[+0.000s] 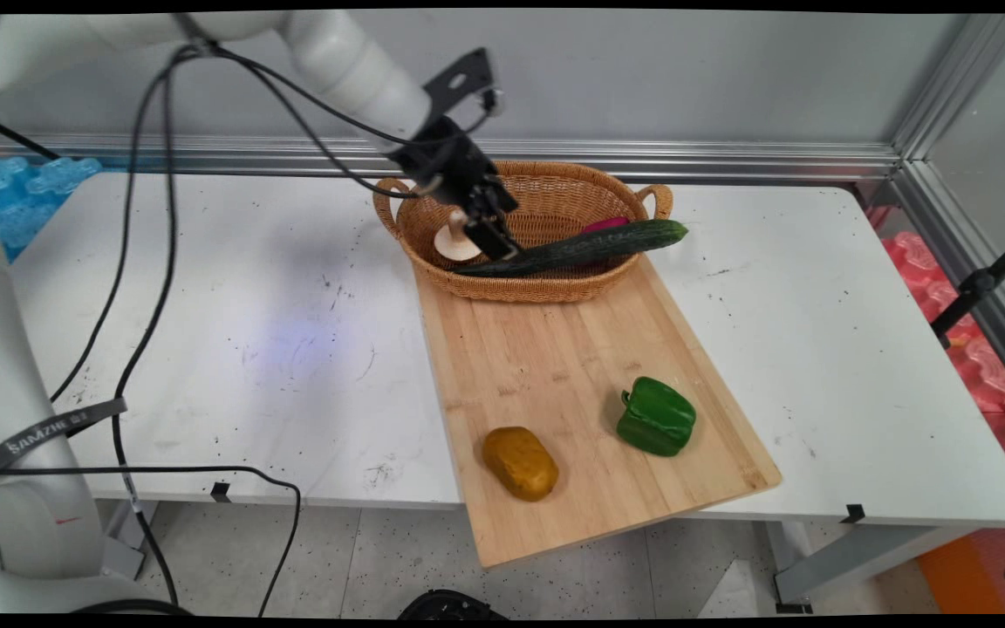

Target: Pick up the cucumber from the vegetable basket

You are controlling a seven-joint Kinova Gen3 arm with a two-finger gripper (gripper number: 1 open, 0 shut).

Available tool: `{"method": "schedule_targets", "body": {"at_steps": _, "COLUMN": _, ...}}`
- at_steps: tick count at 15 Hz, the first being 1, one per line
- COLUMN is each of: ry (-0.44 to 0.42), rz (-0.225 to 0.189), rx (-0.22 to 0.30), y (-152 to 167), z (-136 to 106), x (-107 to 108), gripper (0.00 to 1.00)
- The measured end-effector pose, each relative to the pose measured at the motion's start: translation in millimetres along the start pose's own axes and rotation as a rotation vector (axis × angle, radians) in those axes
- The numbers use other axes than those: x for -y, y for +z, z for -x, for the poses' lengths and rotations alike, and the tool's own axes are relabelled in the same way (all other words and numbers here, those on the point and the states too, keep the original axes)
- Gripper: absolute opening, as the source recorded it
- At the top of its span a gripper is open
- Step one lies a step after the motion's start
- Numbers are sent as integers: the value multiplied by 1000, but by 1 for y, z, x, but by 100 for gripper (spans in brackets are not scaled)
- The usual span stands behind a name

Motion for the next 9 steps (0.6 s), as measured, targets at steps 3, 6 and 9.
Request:
{"method": "schedule_targets", "body": {"at_steps": 3, "ry": 31, "rz": 4, "rx": 10, "y": 32, "z": -12, "x": 10, "gripper": 100}}
{"method": "schedule_targets", "body": {"at_steps": 6, "ry": 51, "rz": 8, "rx": 20, "y": 61, "z": -21, "x": 19, "gripper": 100}}
{"method": "schedule_targets", "body": {"at_steps": 9, "ry": 63, "rz": 11, "rx": 28, "y": 79, "z": -27, "x": 26, "gripper": 100}}
